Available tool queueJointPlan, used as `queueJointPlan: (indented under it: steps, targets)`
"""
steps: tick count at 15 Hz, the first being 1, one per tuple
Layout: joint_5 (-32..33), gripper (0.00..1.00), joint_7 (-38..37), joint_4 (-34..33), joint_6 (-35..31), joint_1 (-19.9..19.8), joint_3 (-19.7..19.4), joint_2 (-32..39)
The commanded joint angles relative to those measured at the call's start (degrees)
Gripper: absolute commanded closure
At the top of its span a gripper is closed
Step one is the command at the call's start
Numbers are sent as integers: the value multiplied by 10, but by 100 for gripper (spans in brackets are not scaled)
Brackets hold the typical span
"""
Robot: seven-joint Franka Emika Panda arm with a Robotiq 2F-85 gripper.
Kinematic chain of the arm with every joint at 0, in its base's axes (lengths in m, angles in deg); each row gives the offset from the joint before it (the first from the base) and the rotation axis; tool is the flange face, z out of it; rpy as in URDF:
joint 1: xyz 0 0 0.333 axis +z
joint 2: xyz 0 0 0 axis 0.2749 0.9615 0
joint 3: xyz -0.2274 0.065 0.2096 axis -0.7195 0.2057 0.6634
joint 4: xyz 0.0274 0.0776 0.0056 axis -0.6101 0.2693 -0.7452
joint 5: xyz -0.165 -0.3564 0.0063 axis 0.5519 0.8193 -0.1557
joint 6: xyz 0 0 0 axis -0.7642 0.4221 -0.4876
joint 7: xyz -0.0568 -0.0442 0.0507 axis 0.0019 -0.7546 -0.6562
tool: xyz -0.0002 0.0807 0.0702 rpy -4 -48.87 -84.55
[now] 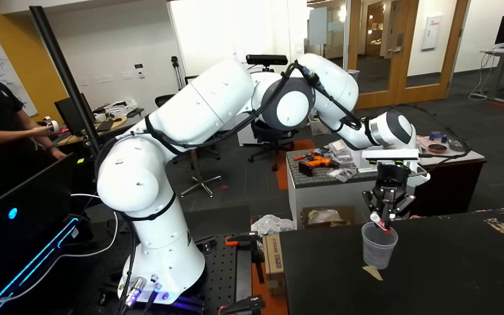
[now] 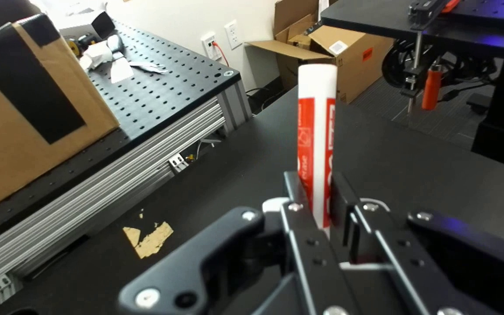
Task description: Put the marker in the cup
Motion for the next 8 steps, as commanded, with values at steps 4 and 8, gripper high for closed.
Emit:
queueJointPlan:
  steps: [4, 8]
  targets:
    - [-49, 95, 57, -79, 84, -7, 5, 36]
    - [-60, 95, 87, -104, 116, -7, 4, 53]
